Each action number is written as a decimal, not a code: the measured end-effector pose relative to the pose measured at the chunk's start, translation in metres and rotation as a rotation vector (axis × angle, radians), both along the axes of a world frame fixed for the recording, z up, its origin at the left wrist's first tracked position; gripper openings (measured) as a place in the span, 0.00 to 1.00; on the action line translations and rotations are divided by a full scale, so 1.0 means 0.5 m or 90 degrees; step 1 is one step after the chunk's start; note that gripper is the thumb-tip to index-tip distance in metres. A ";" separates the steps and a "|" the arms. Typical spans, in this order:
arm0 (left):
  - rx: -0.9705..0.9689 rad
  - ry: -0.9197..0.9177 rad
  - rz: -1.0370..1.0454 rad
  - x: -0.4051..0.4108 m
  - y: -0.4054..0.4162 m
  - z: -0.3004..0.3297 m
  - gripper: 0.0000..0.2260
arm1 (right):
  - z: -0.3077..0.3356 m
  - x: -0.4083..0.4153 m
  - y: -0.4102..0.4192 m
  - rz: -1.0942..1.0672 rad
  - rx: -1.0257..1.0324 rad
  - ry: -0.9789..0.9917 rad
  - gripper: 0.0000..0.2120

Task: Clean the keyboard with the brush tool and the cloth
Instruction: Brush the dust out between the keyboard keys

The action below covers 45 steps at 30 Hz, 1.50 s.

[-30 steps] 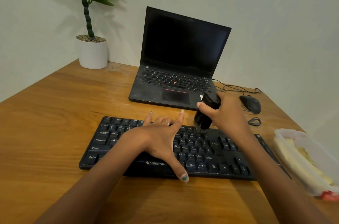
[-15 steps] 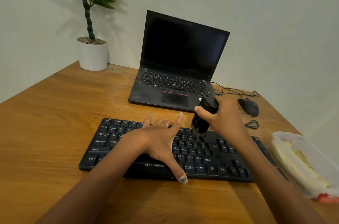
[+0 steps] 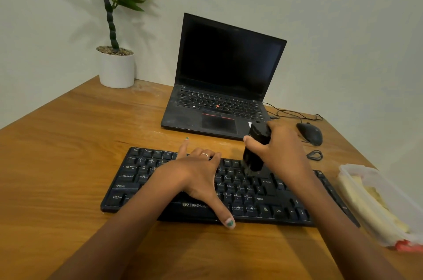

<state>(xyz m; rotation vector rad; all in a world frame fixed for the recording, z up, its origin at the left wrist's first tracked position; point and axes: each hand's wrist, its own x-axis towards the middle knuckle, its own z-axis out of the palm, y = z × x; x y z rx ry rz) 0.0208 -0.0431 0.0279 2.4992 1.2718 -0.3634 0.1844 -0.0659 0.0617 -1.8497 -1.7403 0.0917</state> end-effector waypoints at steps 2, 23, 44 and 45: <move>0.001 -0.004 0.000 -0.001 -0.001 0.001 0.60 | 0.001 0.002 -0.003 0.033 -0.028 0.027 0.11; -0.002 -0.008 -0.005 -0.001 0.004 -0.001 0.60 | 0.025 0.001 -0.038 0.043 -0.123 0.039 0.09; -0.002 -0.011 -0.002 -0.002 0.002 -0.001 0.60 | 0.001 -0.003 -0.053 0.017 -0.008 0.053 0.08; -0.003 -0.012 -0.001 -0.002 0.002 -0.001 0.60 | -0.013 -0.011 -0.054 0.003 0.051 0.048 0.08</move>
